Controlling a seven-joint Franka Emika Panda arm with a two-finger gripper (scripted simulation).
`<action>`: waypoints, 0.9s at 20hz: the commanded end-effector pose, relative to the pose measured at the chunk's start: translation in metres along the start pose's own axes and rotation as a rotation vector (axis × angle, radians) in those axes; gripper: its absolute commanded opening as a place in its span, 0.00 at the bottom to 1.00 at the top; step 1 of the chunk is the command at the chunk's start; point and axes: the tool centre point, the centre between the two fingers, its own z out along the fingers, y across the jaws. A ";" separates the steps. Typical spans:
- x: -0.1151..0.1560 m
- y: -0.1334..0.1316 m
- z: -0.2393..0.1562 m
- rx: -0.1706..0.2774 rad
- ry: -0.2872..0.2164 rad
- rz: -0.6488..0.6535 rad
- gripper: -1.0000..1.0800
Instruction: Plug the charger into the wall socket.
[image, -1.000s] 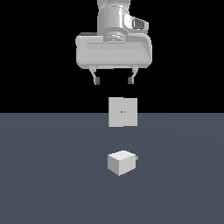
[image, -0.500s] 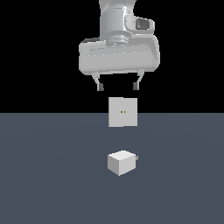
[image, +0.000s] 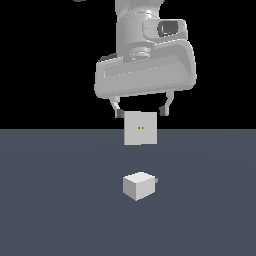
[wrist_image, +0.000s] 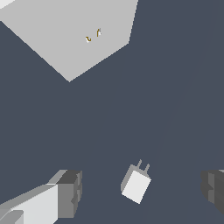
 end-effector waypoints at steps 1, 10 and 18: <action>-0.008 0.004 0.008 -0.004 0.002 0.066 0.96; -0.037 0.015 0.037 -0.020 0.007 0.289 0.96; -0.056 0.018 0.056 -0.030 0.009 0.430 0.96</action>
